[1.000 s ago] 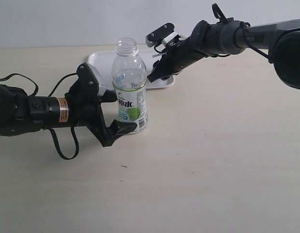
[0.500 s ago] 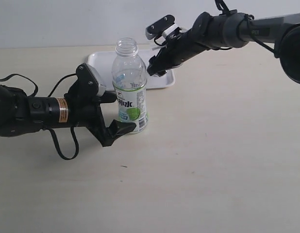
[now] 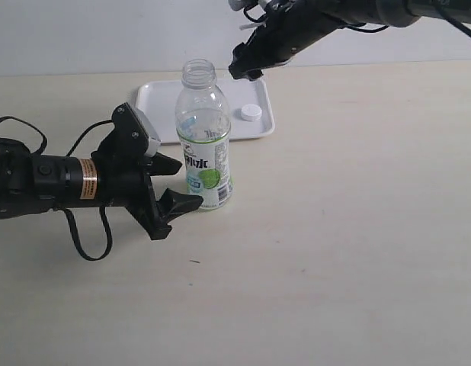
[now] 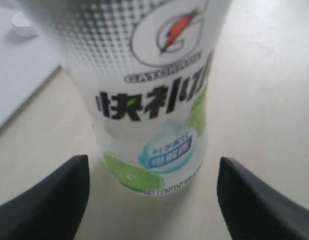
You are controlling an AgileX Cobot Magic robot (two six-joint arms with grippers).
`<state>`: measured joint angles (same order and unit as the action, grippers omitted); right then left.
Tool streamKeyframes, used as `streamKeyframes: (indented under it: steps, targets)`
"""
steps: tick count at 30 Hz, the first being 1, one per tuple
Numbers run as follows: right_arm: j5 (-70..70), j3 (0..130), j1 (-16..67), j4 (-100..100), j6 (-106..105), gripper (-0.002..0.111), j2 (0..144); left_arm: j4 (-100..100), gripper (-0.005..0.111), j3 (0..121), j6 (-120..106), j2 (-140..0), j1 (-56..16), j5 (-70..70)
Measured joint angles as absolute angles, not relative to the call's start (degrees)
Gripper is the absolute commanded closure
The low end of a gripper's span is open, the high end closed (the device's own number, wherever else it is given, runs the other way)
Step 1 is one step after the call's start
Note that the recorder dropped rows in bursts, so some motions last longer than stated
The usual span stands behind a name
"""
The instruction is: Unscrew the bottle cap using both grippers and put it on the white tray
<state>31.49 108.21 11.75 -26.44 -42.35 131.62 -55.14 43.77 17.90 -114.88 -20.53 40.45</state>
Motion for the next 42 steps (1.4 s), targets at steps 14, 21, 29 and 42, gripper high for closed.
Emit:
streamKeyframes:
  steps: [14, 21, 29, 42]
  targets:
    - [47.31, 108.21, 11.75, -7.98, -21.77, 0.108, 125.1, -55.14, 0.107, 40.13, 18.01, -109.91, -20.53, 38.87]
    - [49.87, 108.21, 11.75, -7.77, -18.26, 0.108, 122.05, -51.95, 0.107, 39.63, 18.01, -109.78, -20.53, 38.59]
    - [51.15, 106.59, 11.75, -7.77, -16.85, 0.108, 116.1, -47.15, 0.107, 37.01, 17.43, -104.97, -20.29, 37.22]
    - [25.49, 71.82, 11.75, -13.36, -18.4, 0.108, 93.87, -41.01, 0.107, 31.69, 16.13, -99.72, -16.27, 44.05]
